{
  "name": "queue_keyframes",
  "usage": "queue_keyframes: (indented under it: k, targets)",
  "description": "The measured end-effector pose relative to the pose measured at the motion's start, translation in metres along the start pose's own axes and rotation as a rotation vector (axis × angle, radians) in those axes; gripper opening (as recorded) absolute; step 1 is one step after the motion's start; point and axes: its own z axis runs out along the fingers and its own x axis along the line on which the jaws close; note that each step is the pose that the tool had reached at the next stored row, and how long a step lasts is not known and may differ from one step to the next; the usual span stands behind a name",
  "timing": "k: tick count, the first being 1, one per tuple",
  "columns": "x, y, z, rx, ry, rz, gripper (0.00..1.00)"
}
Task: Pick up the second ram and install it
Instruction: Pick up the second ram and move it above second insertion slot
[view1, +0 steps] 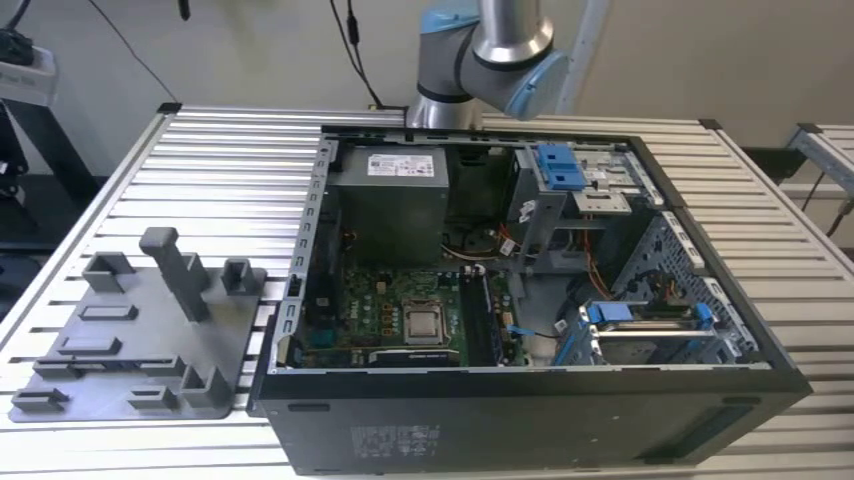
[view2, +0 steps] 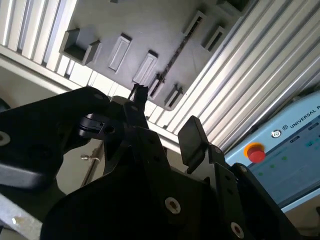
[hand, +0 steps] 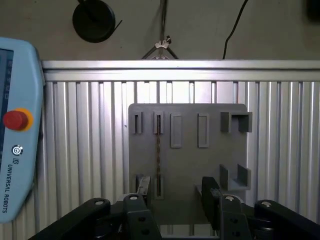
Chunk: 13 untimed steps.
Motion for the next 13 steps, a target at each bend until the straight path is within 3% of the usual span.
queue_keyframes:
  k: [5, 13]
  targets:
    - [0.0001, 0.0, 0.0028, -0.0001, -0.0005, 0.0, 0.54]
    - [0.0005, -0.0004, 0.0137, -0.0001, -0.0001, 0.0, 0.54]
